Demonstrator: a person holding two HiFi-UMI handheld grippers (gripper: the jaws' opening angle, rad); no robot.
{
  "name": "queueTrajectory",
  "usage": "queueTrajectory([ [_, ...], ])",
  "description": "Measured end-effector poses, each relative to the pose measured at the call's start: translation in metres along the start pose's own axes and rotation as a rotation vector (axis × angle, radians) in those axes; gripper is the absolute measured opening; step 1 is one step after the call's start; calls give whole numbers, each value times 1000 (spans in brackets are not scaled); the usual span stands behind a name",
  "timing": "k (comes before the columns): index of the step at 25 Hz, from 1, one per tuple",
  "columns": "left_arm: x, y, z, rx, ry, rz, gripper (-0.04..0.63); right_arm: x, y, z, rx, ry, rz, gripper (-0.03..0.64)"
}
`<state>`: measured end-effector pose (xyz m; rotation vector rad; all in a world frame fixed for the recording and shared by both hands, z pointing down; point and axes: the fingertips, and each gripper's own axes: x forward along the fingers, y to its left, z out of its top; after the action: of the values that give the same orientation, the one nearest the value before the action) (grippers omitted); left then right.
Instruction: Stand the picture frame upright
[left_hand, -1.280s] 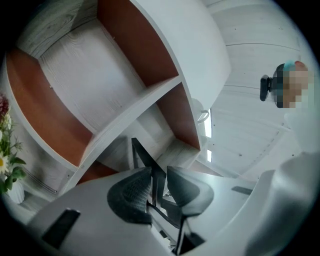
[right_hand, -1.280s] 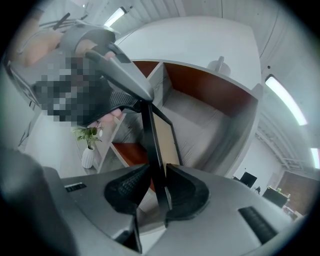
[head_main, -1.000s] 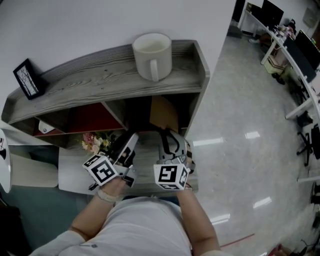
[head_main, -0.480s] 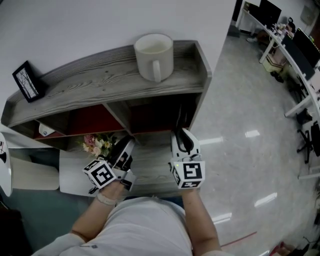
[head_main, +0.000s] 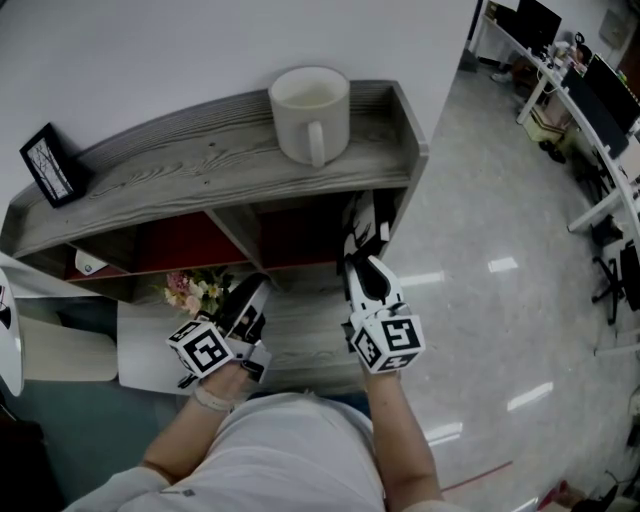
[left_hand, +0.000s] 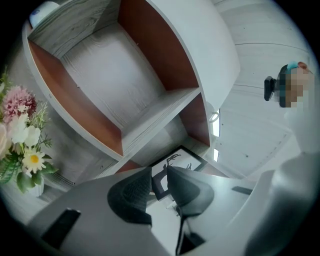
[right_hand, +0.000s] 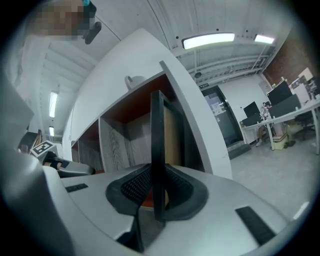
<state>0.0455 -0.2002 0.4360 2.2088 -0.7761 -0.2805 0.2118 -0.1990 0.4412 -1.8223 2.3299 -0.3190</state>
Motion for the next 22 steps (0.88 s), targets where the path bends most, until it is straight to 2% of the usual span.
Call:
queueTrajectory([
  [10, -3, 8, -2, -14, 1, 13, 103, 13, -15, 1, 67, 12, -32, 74],
  [22, -5, 9, -3, -17, -1, 16, 103, 14, -15, 2, 12, 12, -68, 75],
])
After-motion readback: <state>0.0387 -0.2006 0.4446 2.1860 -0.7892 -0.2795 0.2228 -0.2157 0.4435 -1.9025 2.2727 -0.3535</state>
